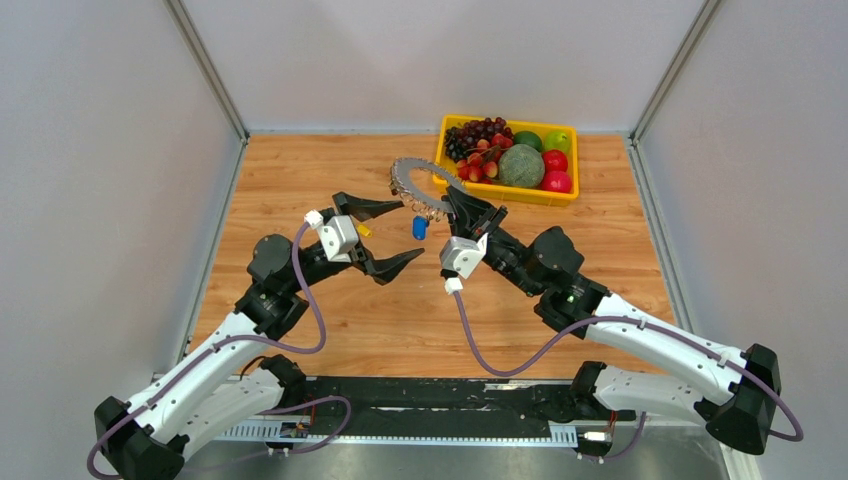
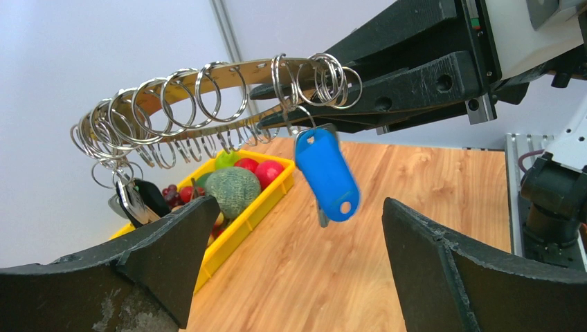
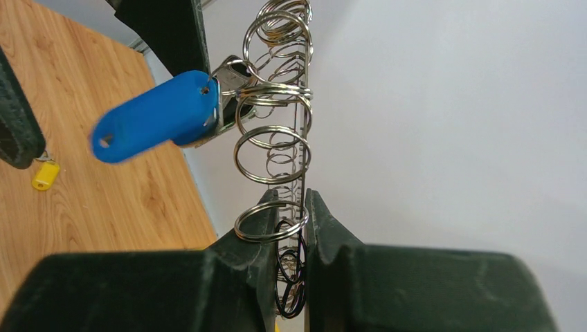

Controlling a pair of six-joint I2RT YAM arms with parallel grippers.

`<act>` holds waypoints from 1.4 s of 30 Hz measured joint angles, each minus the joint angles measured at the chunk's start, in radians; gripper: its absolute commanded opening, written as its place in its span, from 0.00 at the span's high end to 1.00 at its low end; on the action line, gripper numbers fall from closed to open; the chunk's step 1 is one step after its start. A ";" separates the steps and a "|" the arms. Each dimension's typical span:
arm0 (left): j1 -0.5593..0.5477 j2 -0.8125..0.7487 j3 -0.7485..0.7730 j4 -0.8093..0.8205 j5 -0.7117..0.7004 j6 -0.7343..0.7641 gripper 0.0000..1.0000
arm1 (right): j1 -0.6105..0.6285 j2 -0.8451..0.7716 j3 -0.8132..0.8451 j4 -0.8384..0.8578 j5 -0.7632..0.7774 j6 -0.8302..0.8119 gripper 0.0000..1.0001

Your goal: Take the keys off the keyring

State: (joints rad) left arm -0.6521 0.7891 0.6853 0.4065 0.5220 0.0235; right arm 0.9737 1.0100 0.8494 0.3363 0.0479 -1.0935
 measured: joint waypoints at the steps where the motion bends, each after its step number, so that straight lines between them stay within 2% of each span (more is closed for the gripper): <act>1: 0.000 0.001 0.000 0.005 0.002 -0.003 0.20 | 0.000 -0.001 -0.002 0.003 -0.002 -0.001 1.00; 3: 0.000 0.006 -0.004 0.024 0.019 -0.006 0.30 | 0.000 -0.002 -0.005 0.006 -0.006 -0.004 1.00; 10: 0.000 0.039 -0.012 0.074 0.072 -0.046 0.30 | 0.000 -0.002 -0.017 0.004 -0.029 -0.008 1.00; 13: 0.000 0.048 -0.012 0.079 0.080 -0.055 0.36 | 0.000 -0.002 -0.018 0.005 -0.049 -0.008 1.00; 19: 0.000 0.048 -0.011 0.090 0.090 -0.070 0.64 | -0.001 -0.002 -0.018 0.005 -0.073 -0.008 1.00; 21: 0.000 0.048 -0.012 0.092 0.092 -0.069 0.80 | -0.001 -0.002 -0.019 0.005 -0.076 -0.008 1.00; 22: 0.000 0.048 -0.012 0.092 0.093 -0.072 0.94 | -0.001 -0.002 -0.019 0.004 -0.076 -0.008 1.00; 23: 0.000 0.048 -0.011 0.092 0.095 -0.073 0.97 | -0.001 -0.002 -0.019 0.004 -0.076 -0.008 1.00; 25: 0.000 0.048 -0.011 0.092 0.095 -0.068 1.00 | -0.001 -0.002 -0.021 0.004 -0.074 -0.007 1.00; 32: 0.000 0.050 -0.005 0.042 0.096 -0.053 1.00 | -0.001 -0.002 -0.040 -0.004 -0.002 0.027 0.98; 33: 0.000 0.053 0.000 0.025 0.094 -0.050 1.00 | -0.001 -0.002 -0.050 -0.004 0.014 0.039 0.92; 34: 0.000 0.058 0.008 0.007 0.093 -0.043 1.00 | -0.002 -0.004 -0.063 -0.005 0.032 0.050 0.80; 36: 0.000 0.069 0.021 -0.025 0.088 -0.034 1.00 | -0.002 -0.010 -0.097 -0.011 0.058 0.076 0.49; 38: 0.000 0.079 0.034 -0.052 0.082 -0.025 1.00 | -0.002 -0.019 -0.130 -0.024 0.074 0.110 0.26; 40: 0.001 0.093 0.047 -0.099 0.068 -0.013 1.00 | -0.003 -0.039 -0.160 -0.037 0.082 0.141 0.15; 42: 0.001 0.110 0.051 -0.138 0.064 -0.006 1.00 | -0.004 -0.069 -0.176 -0.052 0.081 0.174 0.12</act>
State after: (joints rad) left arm -0.6510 0.8989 0.7364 0.2687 0.5858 0.0174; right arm 0.9699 0.9413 0.6731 0.2844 0.1291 -0.9192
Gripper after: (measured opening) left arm 0.018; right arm 0.823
